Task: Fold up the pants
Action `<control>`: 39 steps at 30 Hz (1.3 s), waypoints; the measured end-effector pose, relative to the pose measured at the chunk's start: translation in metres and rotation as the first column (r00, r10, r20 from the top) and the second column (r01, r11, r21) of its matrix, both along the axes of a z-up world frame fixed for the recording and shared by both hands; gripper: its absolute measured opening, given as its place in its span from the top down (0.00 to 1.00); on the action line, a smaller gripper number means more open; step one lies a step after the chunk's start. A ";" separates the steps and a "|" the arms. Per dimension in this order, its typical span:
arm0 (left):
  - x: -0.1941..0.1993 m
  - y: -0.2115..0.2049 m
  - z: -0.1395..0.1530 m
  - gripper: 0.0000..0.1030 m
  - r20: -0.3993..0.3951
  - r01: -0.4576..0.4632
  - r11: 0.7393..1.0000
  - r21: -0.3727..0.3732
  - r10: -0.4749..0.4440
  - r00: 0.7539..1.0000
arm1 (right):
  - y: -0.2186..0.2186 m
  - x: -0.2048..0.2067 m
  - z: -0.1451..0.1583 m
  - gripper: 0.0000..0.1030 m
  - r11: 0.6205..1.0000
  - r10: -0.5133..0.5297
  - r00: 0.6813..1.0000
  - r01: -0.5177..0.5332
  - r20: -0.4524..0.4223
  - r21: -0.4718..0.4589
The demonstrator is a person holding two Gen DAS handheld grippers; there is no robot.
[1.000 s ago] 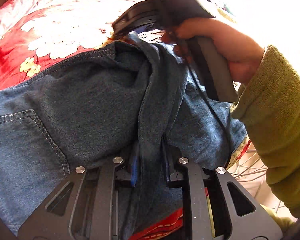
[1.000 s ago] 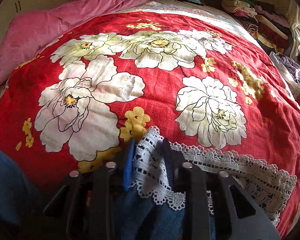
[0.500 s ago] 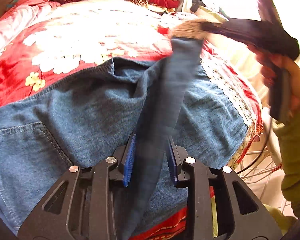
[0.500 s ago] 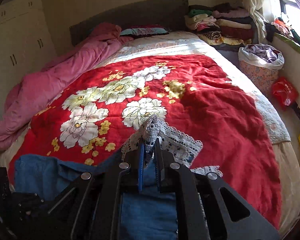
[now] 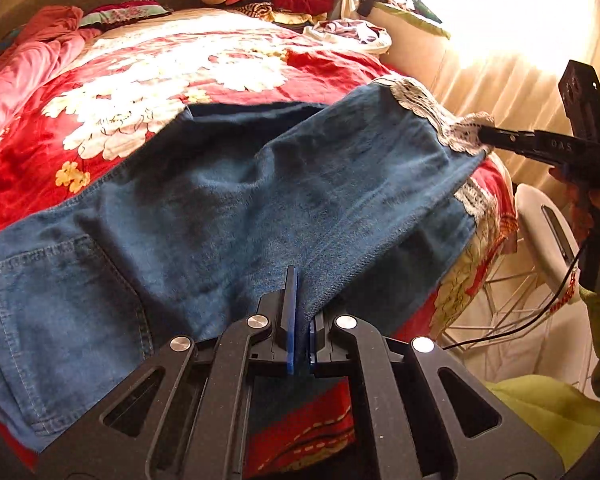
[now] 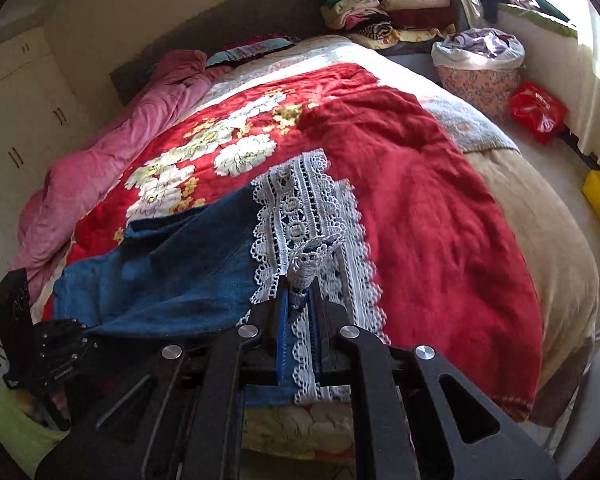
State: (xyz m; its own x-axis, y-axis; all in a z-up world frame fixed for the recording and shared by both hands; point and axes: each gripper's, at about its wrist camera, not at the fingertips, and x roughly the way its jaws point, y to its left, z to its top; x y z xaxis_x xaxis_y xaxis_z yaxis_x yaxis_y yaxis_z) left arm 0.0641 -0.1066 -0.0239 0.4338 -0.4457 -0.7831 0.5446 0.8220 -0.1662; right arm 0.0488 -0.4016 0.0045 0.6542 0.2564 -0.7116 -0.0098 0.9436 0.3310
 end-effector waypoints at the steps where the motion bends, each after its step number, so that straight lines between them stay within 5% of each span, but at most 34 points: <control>1: -0.002 -0.002 -0.002 0.99 0.000 0.002 1.000 0.011 -0.002 1.000 | -0.002 -0.005 -0.007 0.92 1.000 -0.002 1.000 0.002 -0.018 0.012; 15: -0.009 -0.012 -0.016 0.97 -0.006 0.015 0.995 0.098 -0.015 1.000 | -0.022 -0.023 -0.058 0.92 0.993 -0.039 0.992 0.051 -0.117 0.103; 29: -0.008 -0.012 -0.020 0.92 -0.031 0.033 0.995 0.093 -0.030 0.999 | -0.021 -0.032 -0.062 0.92 0.994 -0.069 0.989 0.079 -0.129 0.072; 33: -0.018 -0.005 -0.014 0.57 -0.048 0.049 0.997 0.065 -0.046 0.998 | -0.030 -0.035 -0.060 0.88 0.986 -0.068 0.987 0.089 -0.147 0.140; 36: -0.026 0.009 -0.006 0.55 -0.039 0.005 0.999 0.052 -0.003 0.999 | -0.034 -0.044 -0.046 0.74 0.987 -0.117 0.984 0.130 -0.133 0.095; 39: -0.030 0.034 0.009 0.48 -0.019 -0.054 0.998 -0.010 0.054 0.998 | -0.036 -0.053 -0.025 0.74 0.986 -0.166 0.985 0.166 -0.045 0.009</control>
State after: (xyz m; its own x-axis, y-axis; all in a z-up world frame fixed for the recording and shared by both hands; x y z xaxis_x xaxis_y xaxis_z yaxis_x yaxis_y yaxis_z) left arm 0.0338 -0.0727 -0.0144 0.4431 -0.4302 -0.7865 0.4962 0.8484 -0.1845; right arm -0.0045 -0.4372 -0.0201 0.6566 0.1558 -0.7380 0.1614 0.9268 0.3392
